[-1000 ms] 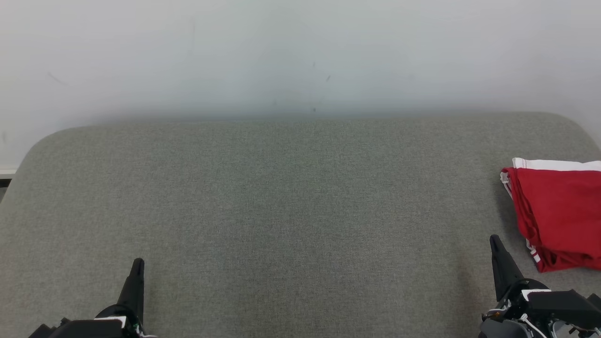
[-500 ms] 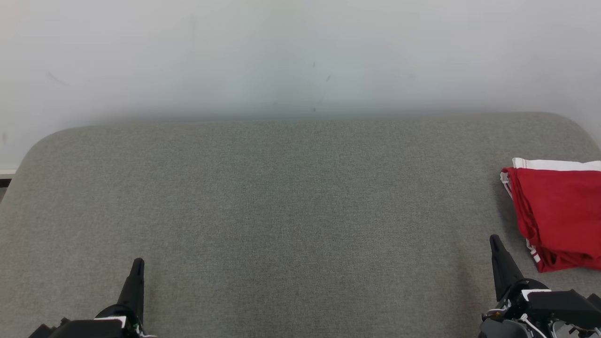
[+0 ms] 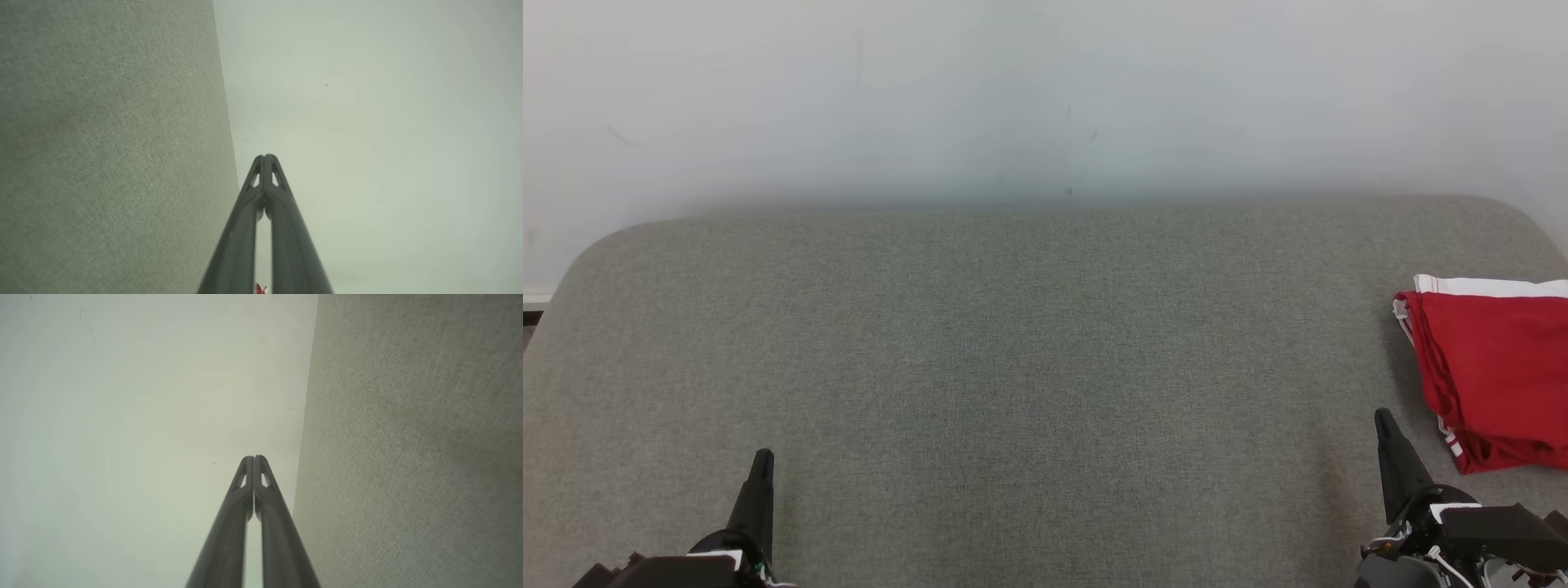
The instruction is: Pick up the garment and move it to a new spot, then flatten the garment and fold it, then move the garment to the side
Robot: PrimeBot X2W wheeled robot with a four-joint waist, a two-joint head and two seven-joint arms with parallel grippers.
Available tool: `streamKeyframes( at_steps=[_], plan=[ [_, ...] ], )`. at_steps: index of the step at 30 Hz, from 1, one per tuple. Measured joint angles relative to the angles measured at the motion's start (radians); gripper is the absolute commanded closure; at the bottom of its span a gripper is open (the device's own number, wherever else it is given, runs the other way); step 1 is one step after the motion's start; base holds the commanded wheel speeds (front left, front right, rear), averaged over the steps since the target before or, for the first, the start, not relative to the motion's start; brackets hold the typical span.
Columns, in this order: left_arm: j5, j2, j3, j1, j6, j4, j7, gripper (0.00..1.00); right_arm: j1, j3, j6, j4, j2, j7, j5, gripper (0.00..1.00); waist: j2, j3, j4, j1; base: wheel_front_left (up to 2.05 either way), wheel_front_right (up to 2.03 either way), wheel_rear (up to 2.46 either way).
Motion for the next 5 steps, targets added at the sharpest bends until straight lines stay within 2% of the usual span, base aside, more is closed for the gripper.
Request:
streamKeyframes(
  at_steps=[5],
  plan=[
    [0.0,0.0,0.0,0.0,0.0,0.0,0.0,1.0,0.0,0.0,0.0,0.0,0.0,0.0,0.0,1.0,0.0,0.0,0.0,0.0,0.0,0.0,0.0]
  ],
)
